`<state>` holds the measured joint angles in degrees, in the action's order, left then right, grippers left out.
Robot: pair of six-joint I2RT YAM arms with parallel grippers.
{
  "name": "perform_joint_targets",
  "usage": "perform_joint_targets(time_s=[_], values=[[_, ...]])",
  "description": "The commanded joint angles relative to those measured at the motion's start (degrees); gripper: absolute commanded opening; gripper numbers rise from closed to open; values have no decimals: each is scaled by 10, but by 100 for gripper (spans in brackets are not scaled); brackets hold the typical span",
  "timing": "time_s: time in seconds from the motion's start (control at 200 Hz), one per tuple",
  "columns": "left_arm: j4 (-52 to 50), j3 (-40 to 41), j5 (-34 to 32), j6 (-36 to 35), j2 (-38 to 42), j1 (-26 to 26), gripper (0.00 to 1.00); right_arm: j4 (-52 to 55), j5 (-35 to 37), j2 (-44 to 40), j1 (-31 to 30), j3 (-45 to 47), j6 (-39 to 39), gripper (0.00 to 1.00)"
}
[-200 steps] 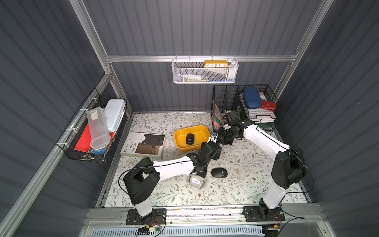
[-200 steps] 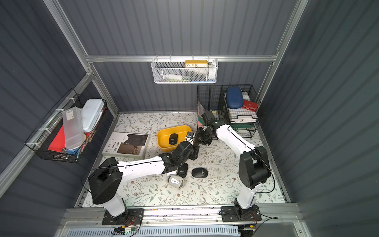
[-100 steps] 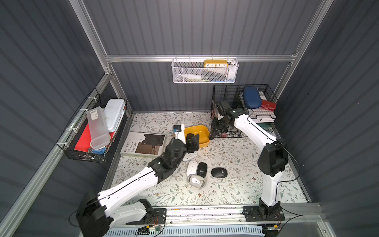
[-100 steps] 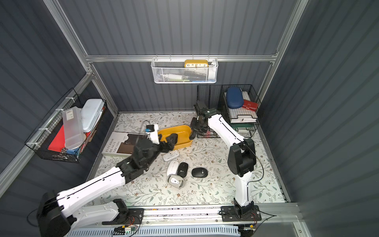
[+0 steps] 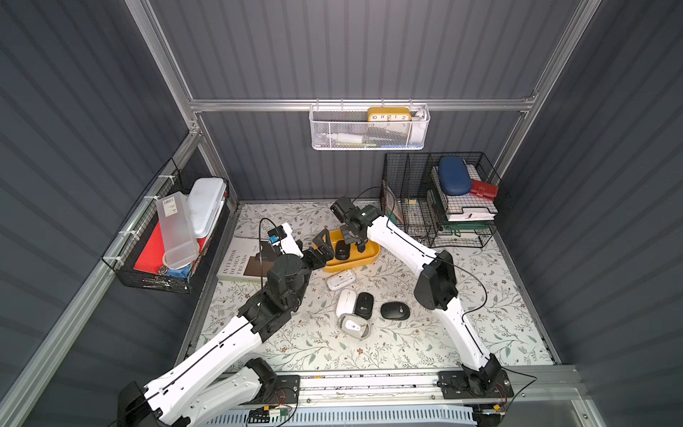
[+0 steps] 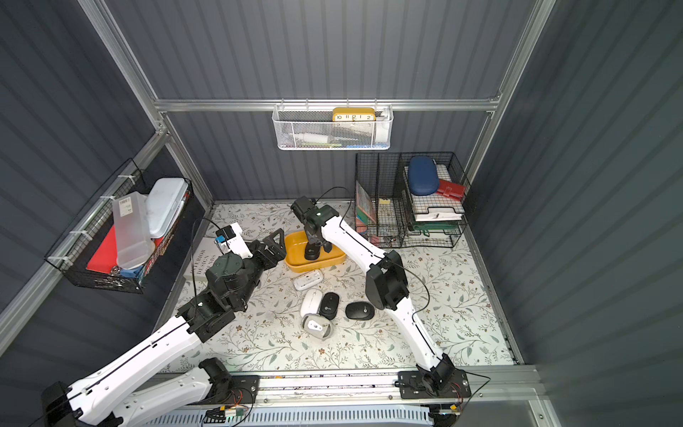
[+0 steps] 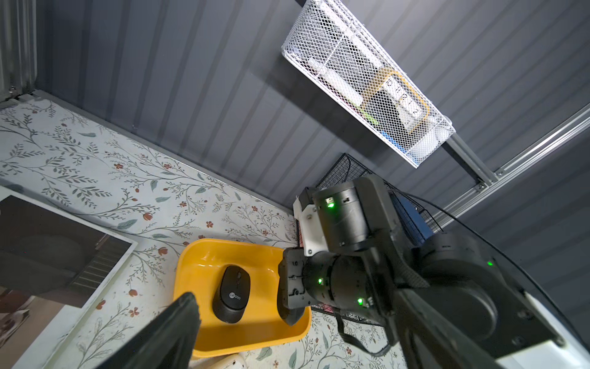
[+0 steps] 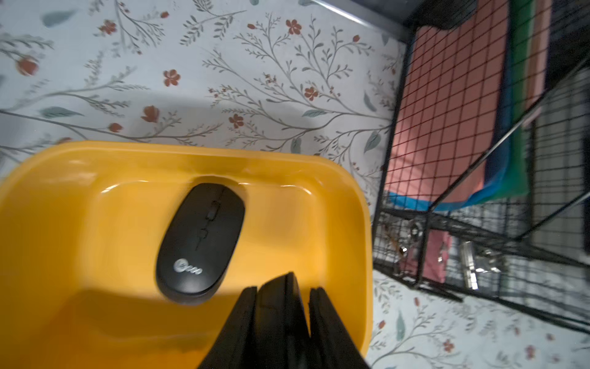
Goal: Put the mouse in the storage box
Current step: Place the mouse in the storage box.
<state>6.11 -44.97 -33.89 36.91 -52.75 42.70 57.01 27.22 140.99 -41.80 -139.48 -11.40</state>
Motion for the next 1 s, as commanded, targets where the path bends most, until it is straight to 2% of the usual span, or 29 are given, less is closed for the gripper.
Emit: perform_joint_targets(time_s=[0.0, 0.08, 0.35, 0.725, 0.996], values=[[-15, -16, -20, 3, 11, -2, 99, -20, 140, 28, -12, -13, 114, 5], [-17, -12, -23, 3, 12, -2, 99, -41, 173, 41, -18, -12, 151, 5], [-14, -5, -28, 4, 14, -2, 99, -95, 216, 86, -34, -30, 235, 11], [-28, -9, -40, -2, 21, -2, 99, -105, 225, 123, -36, -38, 252, 14], [-36, -10, -47, -3, 27, -2, 99, -102, 212, 127, -36, -23, 235, 23]])
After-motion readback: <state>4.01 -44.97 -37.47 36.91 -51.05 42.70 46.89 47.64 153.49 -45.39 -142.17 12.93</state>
